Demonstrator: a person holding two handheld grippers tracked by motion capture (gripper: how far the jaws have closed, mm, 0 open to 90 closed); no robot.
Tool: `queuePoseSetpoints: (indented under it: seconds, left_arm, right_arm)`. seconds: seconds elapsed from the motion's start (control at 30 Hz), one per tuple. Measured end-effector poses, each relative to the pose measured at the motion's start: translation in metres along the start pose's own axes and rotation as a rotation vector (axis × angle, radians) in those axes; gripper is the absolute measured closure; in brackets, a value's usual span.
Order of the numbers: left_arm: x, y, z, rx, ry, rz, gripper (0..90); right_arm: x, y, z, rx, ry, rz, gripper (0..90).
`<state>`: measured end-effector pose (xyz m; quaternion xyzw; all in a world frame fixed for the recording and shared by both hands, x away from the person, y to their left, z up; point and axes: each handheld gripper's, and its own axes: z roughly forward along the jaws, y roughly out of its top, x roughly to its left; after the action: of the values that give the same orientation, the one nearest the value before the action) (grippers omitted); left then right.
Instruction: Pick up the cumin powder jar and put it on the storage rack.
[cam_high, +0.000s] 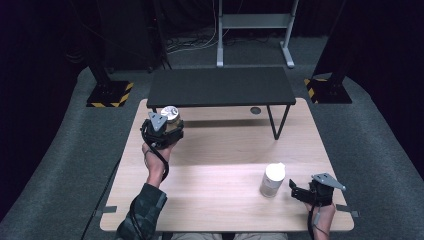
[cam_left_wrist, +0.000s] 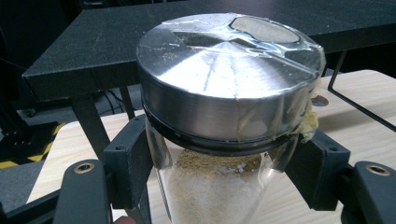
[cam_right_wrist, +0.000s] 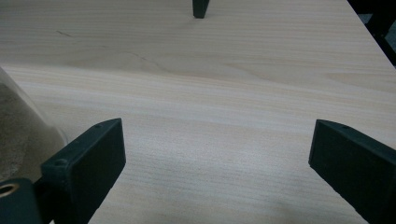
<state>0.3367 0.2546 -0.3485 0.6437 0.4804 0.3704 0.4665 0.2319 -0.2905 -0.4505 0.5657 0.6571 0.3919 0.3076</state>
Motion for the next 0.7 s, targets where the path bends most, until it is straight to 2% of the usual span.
queuePoseSetpoints:
  seconds: [0.7]
  left_arm:
    - [0.004, 0.022, -0.004, -0.01, -0.006, 0.014, 30.1]
  right_arm:
    - [0.0, 0.0, 0.0, -0.001, 0.0, 0.001, 2.4]
